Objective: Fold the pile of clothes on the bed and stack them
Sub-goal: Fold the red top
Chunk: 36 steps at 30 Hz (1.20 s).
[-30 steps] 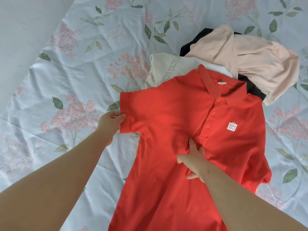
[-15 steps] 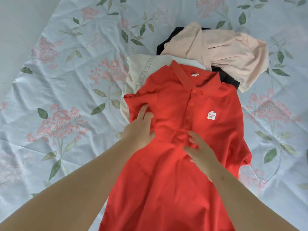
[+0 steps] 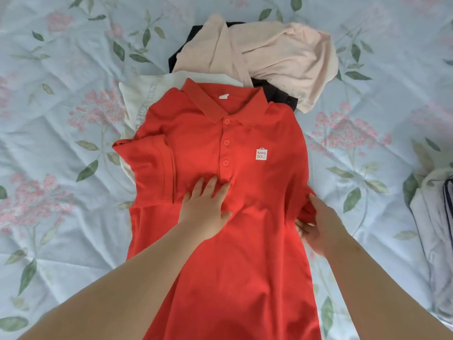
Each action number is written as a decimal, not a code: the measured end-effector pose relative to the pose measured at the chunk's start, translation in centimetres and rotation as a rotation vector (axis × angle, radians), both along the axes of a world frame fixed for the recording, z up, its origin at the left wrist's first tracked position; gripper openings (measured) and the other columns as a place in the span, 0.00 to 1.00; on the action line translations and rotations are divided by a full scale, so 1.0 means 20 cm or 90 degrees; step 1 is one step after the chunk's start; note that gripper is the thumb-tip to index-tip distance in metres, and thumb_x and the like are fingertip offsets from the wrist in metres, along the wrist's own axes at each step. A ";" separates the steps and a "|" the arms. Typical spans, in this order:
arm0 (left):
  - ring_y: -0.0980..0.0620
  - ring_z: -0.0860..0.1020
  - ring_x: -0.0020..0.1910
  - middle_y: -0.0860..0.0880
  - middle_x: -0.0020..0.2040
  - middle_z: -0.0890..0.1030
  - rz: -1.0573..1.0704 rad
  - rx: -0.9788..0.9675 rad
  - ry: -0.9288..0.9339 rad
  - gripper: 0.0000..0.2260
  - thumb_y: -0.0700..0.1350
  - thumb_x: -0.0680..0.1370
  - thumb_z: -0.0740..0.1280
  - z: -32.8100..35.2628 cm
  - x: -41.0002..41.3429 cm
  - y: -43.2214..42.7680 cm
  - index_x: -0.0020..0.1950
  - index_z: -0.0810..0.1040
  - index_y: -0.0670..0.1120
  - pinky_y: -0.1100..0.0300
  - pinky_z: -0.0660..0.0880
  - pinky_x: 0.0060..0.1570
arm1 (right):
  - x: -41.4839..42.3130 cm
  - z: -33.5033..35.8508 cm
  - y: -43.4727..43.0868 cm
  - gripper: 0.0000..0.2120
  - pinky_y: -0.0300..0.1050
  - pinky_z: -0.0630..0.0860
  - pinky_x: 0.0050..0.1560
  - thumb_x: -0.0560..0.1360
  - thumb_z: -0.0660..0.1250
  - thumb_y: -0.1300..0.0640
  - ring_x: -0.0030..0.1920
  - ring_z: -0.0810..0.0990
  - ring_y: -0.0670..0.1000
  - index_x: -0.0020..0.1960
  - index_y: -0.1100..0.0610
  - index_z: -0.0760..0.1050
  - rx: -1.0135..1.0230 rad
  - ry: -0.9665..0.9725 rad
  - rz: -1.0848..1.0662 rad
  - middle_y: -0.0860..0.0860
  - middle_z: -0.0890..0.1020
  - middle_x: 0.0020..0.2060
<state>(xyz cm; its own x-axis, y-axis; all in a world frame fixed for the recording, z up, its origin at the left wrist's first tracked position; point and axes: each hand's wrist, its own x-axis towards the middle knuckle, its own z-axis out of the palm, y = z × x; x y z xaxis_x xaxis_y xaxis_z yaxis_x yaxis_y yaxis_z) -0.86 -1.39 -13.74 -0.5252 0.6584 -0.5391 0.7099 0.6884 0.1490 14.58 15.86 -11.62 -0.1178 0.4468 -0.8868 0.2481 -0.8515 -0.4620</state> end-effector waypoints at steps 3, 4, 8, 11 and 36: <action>0.46 0.44 0.77 0.53 0.78 0.43 -0.007 -0.035 0.002 0.32 0.61 0.78 0.56 -0.01 -0.01 0.01 0.77 0.44 0.59 0.47 0.53 0.72 | 0.00 0.04 0.06 0.09 0.40 0.76 0.34 0.76 0.62 0.67 0.31 0.74 0.48 0.41 0.57 0.74 0.073 0.110 -0.069 0.51 0.74 0.27; 0.46 0.43 0.77 0.53 0.78 0.43 -0.013 -0.041 0.006 0.32 0.61 0.78 0.57 -0.01 -0.01 0.01 0.77 0.44 0.59 0.48 0.54 0.72 | 0.01 0.07 0.09 0.11 0.40 0.77 0.34 0.75 0.61 0.71 0.30 0.74 0.48 0.40 0.57 0.73 0.144 0.122 -0.108 0.51 0.75 0.28; 0.47 0.43 0.77 0.53 0.78 0.43 0.005 -0.046 -0.005 0.32 0.62 0.78 0.56 0.01 -0.01 0.03 0.77 0.44 0.59 0.49 0.54 0.72 | 0.13 0.17 0.15 0.15 0.38 0.77 0.40 0.72 0.63 0.72 0.35 0.79 0.46 0.34 0.54 0.73 0.330 0.145 -0.244 0.46 0.79 0.32; 0.47 0.44 0.77 0.53 0.78 0.44 0.024 -0.047 -0.003 0.32 0.63 0.77 0.57 0.02 0.00 0.05 0.77 0.46 0.59 0.49 0.54 0.72 | 0.20 0.13 0.13 0.06 0.38 0.78 0.47 0.74 0.67 0.65 0.44 0.80 0.50 0.45 0.55 0.73 0.278 0.013 -0.221 0.51 0.78 0.41; 0.48 0.45 0.77 0.54 0.78 0.45 0.027 -0.030 -0.013 0.31 0.63 0.78 0.57 0.04 -0.01 0.04 0.76 0.47 0.60 0.49 0.56 0.71 | 0.13 -0.02 0.33 0.15 0.35 0.71 0.24 0.70 0.73 0.55 0.35 0.76 0.51 0.52 0.60 0.75 0.146 -0.143 0.084 0.55 0.80 0.41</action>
